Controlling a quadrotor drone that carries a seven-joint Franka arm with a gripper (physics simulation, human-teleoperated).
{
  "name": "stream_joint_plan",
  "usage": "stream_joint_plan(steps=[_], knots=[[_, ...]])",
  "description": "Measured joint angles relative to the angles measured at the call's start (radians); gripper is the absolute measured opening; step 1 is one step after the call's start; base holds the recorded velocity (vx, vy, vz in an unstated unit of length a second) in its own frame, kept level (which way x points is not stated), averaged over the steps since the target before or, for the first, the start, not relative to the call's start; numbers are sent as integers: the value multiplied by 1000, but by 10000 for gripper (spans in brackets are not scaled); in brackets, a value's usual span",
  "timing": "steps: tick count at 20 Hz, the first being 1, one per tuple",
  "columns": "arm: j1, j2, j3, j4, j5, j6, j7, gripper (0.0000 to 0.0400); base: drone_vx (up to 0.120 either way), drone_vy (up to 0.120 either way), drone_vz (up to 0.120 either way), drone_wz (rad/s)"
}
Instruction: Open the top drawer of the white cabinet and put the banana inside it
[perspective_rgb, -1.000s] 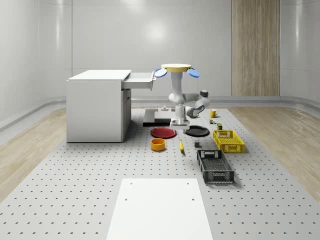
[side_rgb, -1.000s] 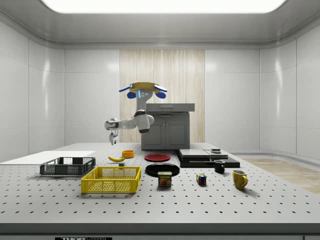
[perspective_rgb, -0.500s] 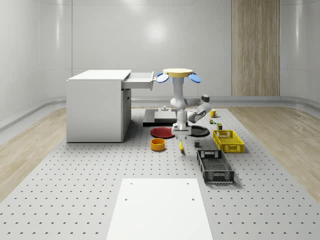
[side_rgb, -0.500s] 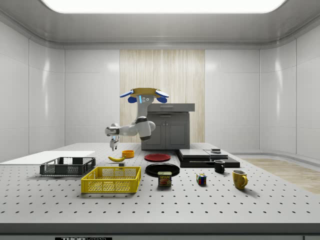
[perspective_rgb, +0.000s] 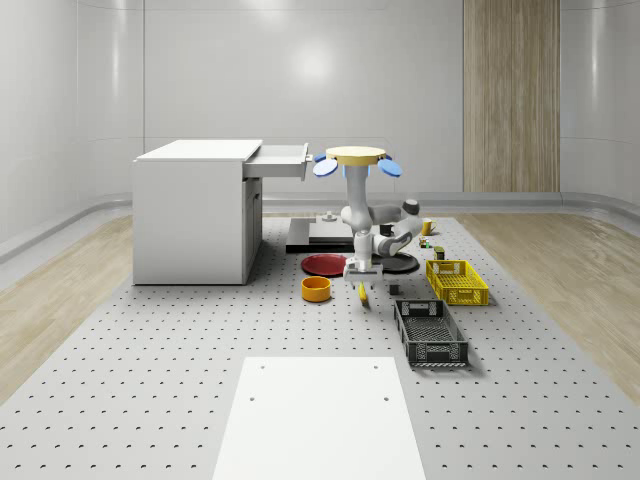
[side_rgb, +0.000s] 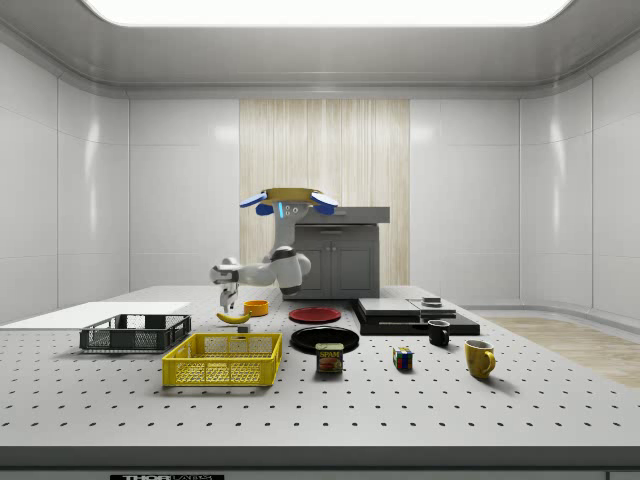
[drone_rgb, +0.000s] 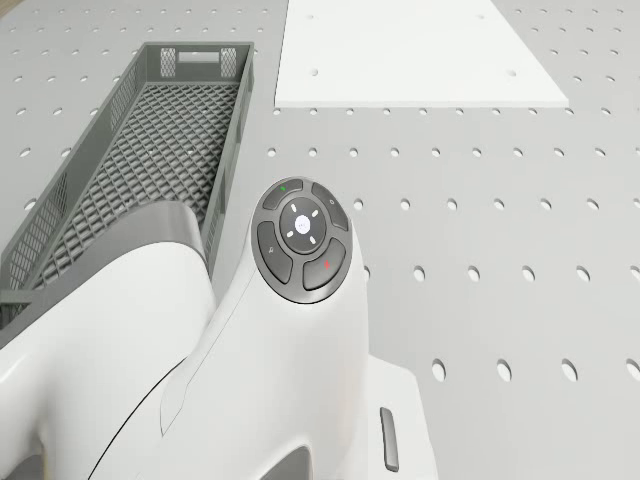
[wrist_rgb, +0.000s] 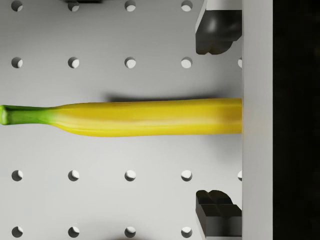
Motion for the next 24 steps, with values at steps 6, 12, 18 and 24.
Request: stream_joint_plan(steps=[6,12,18,24], knots=[[8,-1,55,10,52,18,-1,400,0,0,0,0],[24,1,137,31,130,44,-3,400,0,0,0,0],[8,2,178,22,171,52,0,400,0,0,0,0],[-31,0,204,-7,198,50,9,400,0,0,0,0]])
